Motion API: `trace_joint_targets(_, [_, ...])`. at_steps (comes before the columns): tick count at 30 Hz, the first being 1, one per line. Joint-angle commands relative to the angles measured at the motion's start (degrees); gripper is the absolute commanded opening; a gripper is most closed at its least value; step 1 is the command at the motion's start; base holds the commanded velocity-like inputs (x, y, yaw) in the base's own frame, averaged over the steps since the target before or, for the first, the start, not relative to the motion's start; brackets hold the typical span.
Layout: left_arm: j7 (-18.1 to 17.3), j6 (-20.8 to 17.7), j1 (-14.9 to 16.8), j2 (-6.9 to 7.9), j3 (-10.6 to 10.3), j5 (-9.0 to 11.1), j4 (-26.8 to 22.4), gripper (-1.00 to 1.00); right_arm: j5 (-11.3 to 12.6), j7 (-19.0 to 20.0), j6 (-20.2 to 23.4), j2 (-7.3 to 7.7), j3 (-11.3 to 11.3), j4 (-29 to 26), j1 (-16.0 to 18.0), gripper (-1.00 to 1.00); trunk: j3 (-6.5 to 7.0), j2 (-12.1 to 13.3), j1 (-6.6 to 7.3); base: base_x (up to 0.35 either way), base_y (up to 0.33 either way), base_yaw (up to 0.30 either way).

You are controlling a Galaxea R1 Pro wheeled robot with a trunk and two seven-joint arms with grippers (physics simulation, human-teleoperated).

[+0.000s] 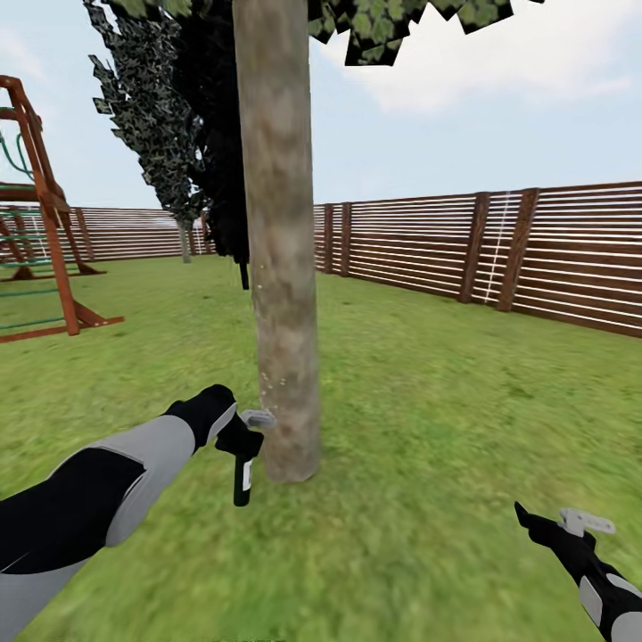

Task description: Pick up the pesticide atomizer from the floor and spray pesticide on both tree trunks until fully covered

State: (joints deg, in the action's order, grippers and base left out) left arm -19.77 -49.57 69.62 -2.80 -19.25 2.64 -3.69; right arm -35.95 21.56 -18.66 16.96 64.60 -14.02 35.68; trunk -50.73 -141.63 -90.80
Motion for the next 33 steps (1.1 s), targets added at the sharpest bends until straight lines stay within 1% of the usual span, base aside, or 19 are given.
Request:
trace_joint_targets(1, [0.04,0.0,0.0,0.0,0.0,0.0,0.0,-1.0,0.0,0.0,0.01,0.0,0.0,-0.02,0.0,1.0,0.0,0.0,0.0,0.0,-0.274,0.147])
trace_joint_targets(7, [0.06,0.0,-0.01,0.04,0.0,0.0,0.0,-1.0,0.0,-0.04,0.02,0.0,0.0,0.01,0.0,1.0,0.0,0.0,0.0,0.0,-0.2,0.03])
trace_joint_targets(16, [0.08,0.04,-0.16,0.03,0.05,0.01,0.0,-1.0,-0.08,0.04,-0.31,0.0,0.0,0.15,0.0,1.0,0.0,0.0,0.0,0.0,-0.011,0.001])
trace_joint_targets(19, [0.02,0.02,-0.4,0.07,0.26,0.0,-0.73,-1.0,-0.08,-0.01,-0.32,0.0,0.0,0.15,0.0,1.0,0.0,0.0,0.0,0.0,0.0,0.0])
trace_joint_targets(21, [0.0,-0.47,-0.37,0.08,0.36,0.05,-3.43,-1.0,-0.08,-0.07,-0.32,0.0,0.0,0.17,0.0,1.0,0.0,0.0,0.0,0.0,0.0,0.0])
trace_joint_targets(23, [-0.01,-5.13,-0.37,0.14,0.39,0.08,-9.5,-1.0,-0.08,-0.1,-0.32,0.0,0.0,0.21,0.0,1.0,0.0,0.0,0.0,0.0,0.0,0.0])
trace_joint_targets(24, [-0.01,-5.88,-0.37,0.18,0.41,0.06,-11.27,-1.0,-0.08,-0.11,-0.32,0.0,0.0,0.21,0.0,1.0,0.0,0.0,0.0,0.0,0.0,0.0])
trace_joint_targets(25, [-0.01,-6.98,-0.28,0.24,0.44,0.07,-14.88,-1.0,-0.08,-0.11,-0.32,0.0,0.0,0.17,0.0,1.0,0.0,0.0,0.0,0.0,0.0,0.0])
trace_joint_targets(30, [-0.01,-7.36,0.2,0.34,0.52,0.16,-17.59,-1.0,-0.08,-0.11,-0.32,0.0,0.0,0.2,0.0,1.0,0.0,0.0,0.0,0.0,0.0,0.0])
trace_joint_targets(33, [-0.01,-7.44,0.94,0.42,0.53,0.2,-17.95,-1.0,-0.08,-0.11,-0.32,0.0,0.0,0.21,0.0,1.0,0.0,0.0,0.0,0.0,0.0,0.0])
